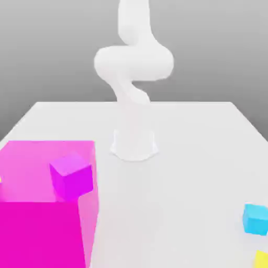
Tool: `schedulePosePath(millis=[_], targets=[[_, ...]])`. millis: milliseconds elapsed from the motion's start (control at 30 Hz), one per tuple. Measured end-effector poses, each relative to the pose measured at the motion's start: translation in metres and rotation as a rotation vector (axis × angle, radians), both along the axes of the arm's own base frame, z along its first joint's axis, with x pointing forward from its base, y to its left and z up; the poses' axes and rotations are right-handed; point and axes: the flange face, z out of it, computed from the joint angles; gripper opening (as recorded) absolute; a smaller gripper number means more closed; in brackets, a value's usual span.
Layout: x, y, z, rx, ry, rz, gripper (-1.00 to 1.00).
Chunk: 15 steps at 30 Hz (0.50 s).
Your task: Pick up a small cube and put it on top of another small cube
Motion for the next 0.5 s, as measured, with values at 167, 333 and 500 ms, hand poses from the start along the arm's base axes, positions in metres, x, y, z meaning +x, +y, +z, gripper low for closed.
schedulePosePath(millis=[167,333,500], targets=[[0.053,0.055,-0.082,0.021,0.138,-0.039,0.00],[0.081,0.111,-0.170,0.036,0.266,-0.071,0.00],[0.086,0.167,-0.263,0.048,0.394,-0.098,0.00]])
